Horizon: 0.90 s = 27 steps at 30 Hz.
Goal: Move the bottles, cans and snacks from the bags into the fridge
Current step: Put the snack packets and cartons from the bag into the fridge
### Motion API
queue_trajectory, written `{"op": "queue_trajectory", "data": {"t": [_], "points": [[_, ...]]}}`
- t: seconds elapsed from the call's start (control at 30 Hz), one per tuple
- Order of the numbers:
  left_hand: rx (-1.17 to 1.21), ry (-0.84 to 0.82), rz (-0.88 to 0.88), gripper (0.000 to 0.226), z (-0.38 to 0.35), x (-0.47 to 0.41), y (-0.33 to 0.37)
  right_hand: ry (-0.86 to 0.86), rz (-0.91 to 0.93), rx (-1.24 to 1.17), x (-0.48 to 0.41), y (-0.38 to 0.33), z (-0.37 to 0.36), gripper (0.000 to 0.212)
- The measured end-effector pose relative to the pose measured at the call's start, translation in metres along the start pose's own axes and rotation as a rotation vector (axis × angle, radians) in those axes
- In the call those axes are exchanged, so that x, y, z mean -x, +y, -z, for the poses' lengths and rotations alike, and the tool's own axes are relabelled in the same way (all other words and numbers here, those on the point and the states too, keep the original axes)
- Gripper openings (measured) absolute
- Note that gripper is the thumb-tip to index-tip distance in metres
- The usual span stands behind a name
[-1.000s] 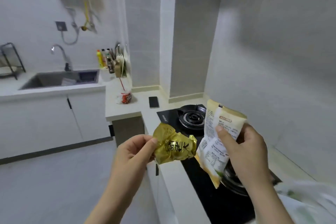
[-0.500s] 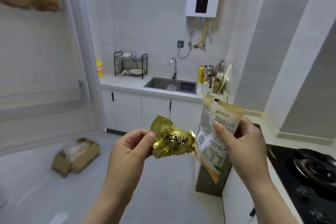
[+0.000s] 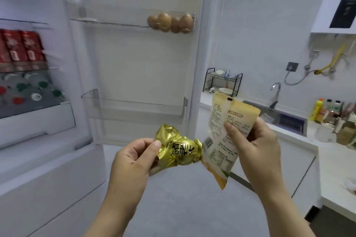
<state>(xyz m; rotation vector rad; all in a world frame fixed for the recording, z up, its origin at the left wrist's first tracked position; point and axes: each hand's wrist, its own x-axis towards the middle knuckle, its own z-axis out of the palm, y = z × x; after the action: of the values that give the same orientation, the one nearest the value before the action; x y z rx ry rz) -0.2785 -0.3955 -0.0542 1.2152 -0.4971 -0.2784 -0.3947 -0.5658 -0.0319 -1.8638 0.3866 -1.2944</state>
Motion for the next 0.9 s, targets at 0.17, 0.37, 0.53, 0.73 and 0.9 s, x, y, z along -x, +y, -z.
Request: {"op": "queue_trajectory", "data": {"t": [0.17, 0.37, 0.53, 0.73, 0.9], "points": [[-0.051, 0.120, -0.068, 0.023, 0.010, -0.025, 0.006, -0.063, 0.024, -0.130, -0.041, 0.012, -0.034, 0.008], [-0.103, 0.246, -0.103, 0.027, 0.011, -0.045, 0.001, -0.155, 0.058, -0.204, -0.085, 0.028, -0.069, 0.007], [-0.160, 0.360, -0.092, 0.024, 0.020, -0.053, -0.009, -0.193, 0.077, -0.253, -0.109, 0.041, -0.100, 0.003], [-0.176, 0.457, -0.098, 0.025, 0.044, -0.071, -0.008, -0.184, 0.092, -0.306, -0.129, 0.041, -0.147, 0.017], [-0.170, 0.488, -0.119, 0.024, 0.073, -0.097, -0.006, -0.219, 0.067, -0.338, -0.143, 0.039, -0.192, 0.009]]}}
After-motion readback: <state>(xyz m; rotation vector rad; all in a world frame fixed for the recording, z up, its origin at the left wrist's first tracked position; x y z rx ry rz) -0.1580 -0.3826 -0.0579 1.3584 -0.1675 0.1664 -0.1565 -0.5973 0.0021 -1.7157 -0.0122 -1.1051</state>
